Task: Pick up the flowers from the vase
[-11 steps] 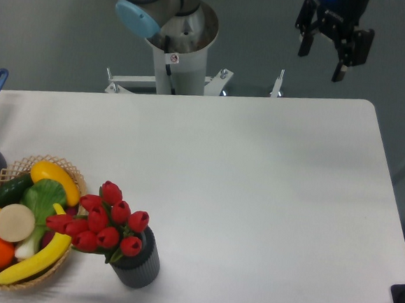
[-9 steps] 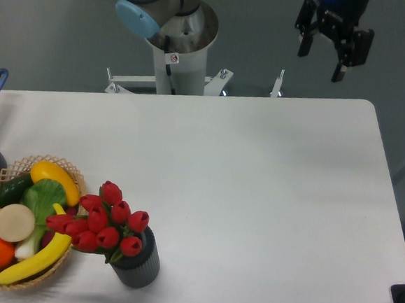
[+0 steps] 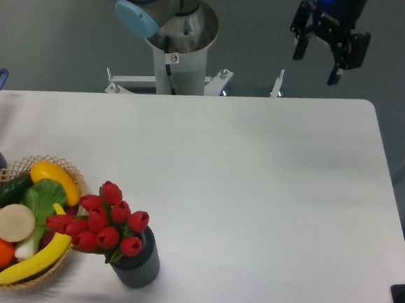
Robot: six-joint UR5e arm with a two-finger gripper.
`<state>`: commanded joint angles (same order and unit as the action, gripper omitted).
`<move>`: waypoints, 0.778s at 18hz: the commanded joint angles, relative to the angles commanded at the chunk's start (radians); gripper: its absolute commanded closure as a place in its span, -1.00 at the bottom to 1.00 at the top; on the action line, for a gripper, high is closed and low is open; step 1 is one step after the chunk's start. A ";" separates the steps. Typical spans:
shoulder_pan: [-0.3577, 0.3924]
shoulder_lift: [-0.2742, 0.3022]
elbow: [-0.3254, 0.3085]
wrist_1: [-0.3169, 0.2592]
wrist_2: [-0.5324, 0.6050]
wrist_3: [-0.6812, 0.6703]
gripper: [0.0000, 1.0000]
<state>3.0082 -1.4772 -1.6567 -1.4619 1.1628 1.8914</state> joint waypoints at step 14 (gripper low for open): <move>-0.011 0.012 -0.057 0.000 -0.121 -0.244 -1.00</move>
<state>2.9974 -1.4650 -1.7134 -1.4619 1.0419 1.6478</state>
